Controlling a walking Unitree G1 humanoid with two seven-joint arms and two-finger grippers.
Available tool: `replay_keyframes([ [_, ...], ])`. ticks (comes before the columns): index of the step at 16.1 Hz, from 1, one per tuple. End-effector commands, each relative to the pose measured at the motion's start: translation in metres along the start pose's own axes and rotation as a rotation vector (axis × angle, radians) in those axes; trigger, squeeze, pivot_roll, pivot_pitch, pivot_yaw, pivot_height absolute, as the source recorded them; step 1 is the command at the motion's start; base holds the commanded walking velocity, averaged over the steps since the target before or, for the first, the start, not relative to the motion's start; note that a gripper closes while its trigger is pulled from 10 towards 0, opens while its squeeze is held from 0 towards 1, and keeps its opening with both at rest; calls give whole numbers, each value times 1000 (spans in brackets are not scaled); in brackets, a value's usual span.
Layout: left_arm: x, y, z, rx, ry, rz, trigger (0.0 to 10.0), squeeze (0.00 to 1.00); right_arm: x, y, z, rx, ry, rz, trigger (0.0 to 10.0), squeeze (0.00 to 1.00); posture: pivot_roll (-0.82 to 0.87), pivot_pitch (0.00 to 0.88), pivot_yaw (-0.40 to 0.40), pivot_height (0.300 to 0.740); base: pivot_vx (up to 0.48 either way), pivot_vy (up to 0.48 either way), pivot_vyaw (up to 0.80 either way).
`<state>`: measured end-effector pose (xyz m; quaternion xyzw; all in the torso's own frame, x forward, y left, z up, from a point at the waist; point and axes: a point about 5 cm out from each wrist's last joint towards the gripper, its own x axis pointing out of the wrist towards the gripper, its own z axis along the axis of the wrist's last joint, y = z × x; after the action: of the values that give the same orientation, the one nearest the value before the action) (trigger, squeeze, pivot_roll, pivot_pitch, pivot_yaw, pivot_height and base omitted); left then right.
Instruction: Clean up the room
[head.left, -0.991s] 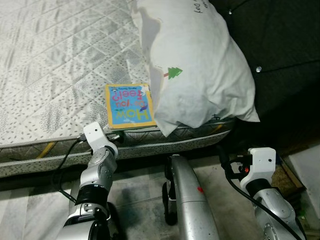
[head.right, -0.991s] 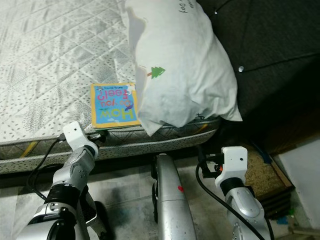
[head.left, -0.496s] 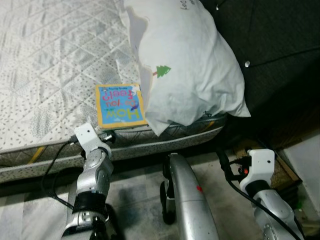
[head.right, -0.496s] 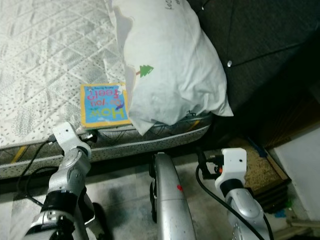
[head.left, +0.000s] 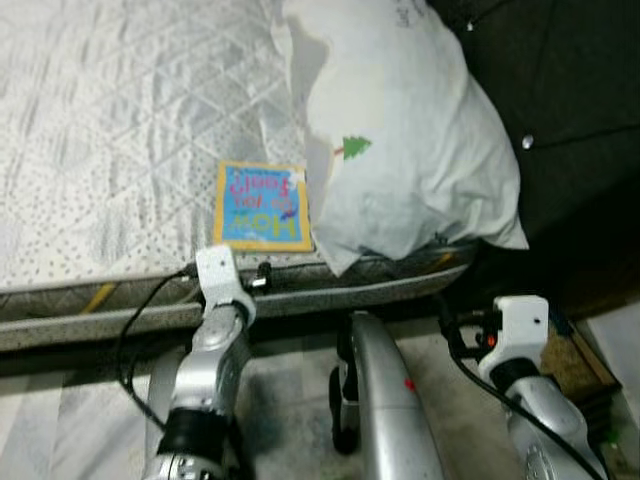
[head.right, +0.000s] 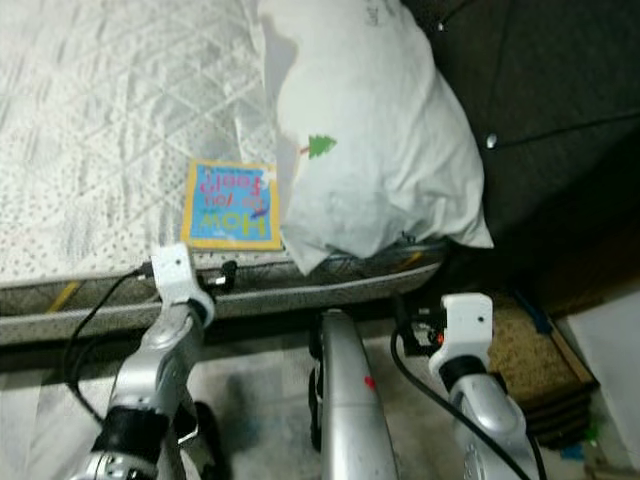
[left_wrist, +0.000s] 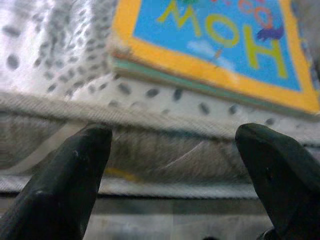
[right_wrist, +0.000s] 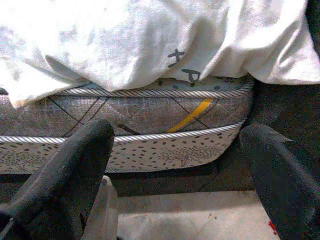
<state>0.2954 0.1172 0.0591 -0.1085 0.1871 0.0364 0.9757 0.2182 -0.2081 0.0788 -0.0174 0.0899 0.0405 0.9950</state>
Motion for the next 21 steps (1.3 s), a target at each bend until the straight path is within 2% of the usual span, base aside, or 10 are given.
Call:
replay_keyframes([
  [1,-6,-9,-13,-2,43,-20,10000,0,-3,-4,-7,-6,31,-8,10000,0,-156,203,-87,552,0,0,0],
  [5,-11,-13,5,44,-51,-74,10000,0,1,-3,-9,-8,26,-6,10000,0,-138,181,-77,552,0,0,0],
  [6,-13,-15,12,82,-90,-95,10000,0,3,-3,-7,-6,14,-11,10000,0,-126,172,-73,552,0,0,0],
  [8,-24,-19,30,136,-212,-161,10000,0,17,6,8,37,-52,-11,10000,0,-100,155,-63,552,0,0,0],
  [9,-27,-19,33,150,-240,-173,10000,0,20,8,12,51,-68,-10,10000,0,-97,153,-62,552,0,0,0],
  [11,-42,-15,45,212,-369,-196,10000,0,31,14,25,68,-118,-10,10000,0,-69,140,-49,552,0,0,0],
  [12,-50,-7,45,231,-392,-174,10000,0,35,15,32,77,-157,-10,10000,0,-53,135,-43,552,0,0,0],
  [15,-57,11,37,259,-382,-129,10000,0,45,14,41,104,-202,-29,10000,0,-38,122,-38,576,0,0,0],
  [21,-61,35,15,269,-297,-61,10000,0,45,28,30,171,-187,-45,10000,0,-15,60,-1,656,0,0,0],
])
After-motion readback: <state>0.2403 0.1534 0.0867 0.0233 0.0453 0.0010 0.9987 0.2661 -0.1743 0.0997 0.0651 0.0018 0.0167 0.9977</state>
